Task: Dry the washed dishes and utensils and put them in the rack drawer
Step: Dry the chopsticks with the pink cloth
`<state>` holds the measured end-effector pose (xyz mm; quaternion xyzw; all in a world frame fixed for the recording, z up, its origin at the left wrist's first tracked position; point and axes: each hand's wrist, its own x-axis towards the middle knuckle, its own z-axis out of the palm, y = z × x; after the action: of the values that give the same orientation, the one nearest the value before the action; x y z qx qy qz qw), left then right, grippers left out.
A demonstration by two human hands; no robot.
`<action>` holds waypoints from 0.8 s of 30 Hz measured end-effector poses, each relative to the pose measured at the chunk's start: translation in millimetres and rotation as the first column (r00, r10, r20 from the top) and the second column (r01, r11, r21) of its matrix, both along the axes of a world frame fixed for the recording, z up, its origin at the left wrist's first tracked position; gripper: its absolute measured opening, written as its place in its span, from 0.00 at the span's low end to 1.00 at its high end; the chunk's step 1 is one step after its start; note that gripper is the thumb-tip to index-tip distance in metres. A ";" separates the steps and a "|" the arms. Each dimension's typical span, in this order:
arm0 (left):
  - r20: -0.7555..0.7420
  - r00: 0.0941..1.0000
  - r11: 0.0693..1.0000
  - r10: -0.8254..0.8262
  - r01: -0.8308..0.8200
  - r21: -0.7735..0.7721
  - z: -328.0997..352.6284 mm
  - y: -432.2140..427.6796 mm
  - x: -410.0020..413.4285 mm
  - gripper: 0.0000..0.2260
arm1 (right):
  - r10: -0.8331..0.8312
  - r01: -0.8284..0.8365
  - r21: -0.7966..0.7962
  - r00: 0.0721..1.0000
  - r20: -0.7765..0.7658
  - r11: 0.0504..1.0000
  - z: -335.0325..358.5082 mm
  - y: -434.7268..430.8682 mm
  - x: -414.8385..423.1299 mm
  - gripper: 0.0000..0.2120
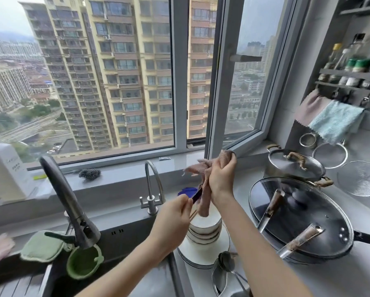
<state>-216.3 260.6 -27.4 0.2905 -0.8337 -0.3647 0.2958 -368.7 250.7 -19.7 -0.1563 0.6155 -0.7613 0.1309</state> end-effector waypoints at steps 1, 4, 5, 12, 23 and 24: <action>-0.002 1.000 1.000 -0.005 0.005 0.013 0.4 0.8 4.2 0.15 | -0.011 0.011 0.007 1.000 0.005 1.000 3.2 1.5 -4.3 0.24; 0.005 1.000 1.000 0.004 -0.004 0.017 -0.1 -0.2 13.3 0.15 | 0.015 -0.014 0.047 1.000 -0.014 0.999 8.2 4.0 -13.1 0.23; 0.010 1.000 1.000 0.006 -0.006 0.017 -0.9 -0.6 16.8 0.15 | 0.014 -0.011 0.074 0.999 -0.048 0.997 11.1 5.6 -13.7 0.24; -0.019 0.993 0.991 0.118 -0.117 0.066 1.2 -19.6 43.4 0.15 | 0.047 -0.041 0.055 0.991 -0.124 0.998 21.1 33.2 -22.0 0.24; 0.088 0.991 0.892 -0.099 0.049 0.449 9.3 18.6 26.8 0.16 | 0.222 -0.209 0.095 0.962 -0.158 0.973 8.3 28.3 52.4 0.07; 0.145 0.986 0.907 -0.085 0.016 0.421 14.7 10.7 37.4 0.17 | 0.272 -0.250 0.131 0.944 -0.189 0.959 7.0 32.7 50.3 0.07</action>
<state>-179.0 271.3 -12.7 0.3536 -0.7646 -0.5177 0.1494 -318.5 283.5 -12.6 -0.3070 0.6388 -0.6836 0.1745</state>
